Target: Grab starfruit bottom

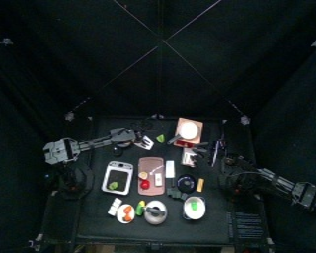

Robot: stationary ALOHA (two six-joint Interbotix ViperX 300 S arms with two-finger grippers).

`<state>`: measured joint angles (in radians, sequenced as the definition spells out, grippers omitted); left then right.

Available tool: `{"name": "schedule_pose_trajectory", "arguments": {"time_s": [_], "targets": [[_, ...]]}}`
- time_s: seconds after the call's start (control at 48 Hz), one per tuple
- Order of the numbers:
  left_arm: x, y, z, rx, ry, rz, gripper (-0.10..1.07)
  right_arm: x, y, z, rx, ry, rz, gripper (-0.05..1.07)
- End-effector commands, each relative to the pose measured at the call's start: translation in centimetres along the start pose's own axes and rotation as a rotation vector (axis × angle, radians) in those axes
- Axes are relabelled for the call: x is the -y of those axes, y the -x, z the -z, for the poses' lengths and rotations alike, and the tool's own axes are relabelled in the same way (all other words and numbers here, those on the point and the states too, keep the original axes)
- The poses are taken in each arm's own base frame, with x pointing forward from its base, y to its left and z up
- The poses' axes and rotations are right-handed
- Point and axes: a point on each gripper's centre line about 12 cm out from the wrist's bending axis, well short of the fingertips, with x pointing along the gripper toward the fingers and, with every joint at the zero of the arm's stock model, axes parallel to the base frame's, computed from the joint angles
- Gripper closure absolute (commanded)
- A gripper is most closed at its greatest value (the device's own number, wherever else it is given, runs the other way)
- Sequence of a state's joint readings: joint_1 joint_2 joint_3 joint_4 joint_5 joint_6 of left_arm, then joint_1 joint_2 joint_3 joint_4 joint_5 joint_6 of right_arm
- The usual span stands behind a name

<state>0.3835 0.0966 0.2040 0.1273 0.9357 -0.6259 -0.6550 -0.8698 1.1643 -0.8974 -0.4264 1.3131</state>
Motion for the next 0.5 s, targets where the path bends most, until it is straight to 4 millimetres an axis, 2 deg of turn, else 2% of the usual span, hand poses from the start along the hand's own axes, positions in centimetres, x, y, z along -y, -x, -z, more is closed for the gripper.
{"name": "schedule_pose_trajectory", "arguments": {"time_s": [0.0, 0.229, 0.479], "targets": [[0.9, 2.2, 0.9, 0.003, -0.02, -0.006, -0.02, -0.1, -0.1, -0.4, 0.008, 0.001, -0.005, 0.28], [1.7, 5.0, 3.5, 0.026, -0.026, -0.144, -0.02, -0.1, -0.1, -0.4, 0.008, -0.001, -0.005, 0.28], [1.5, 6.3, 8.3, -0.017, 0.015, -0.268, -0.02, -0.1, -0.1, -0.4, 0.008, -0.001, -0.005, 0.28]]}}
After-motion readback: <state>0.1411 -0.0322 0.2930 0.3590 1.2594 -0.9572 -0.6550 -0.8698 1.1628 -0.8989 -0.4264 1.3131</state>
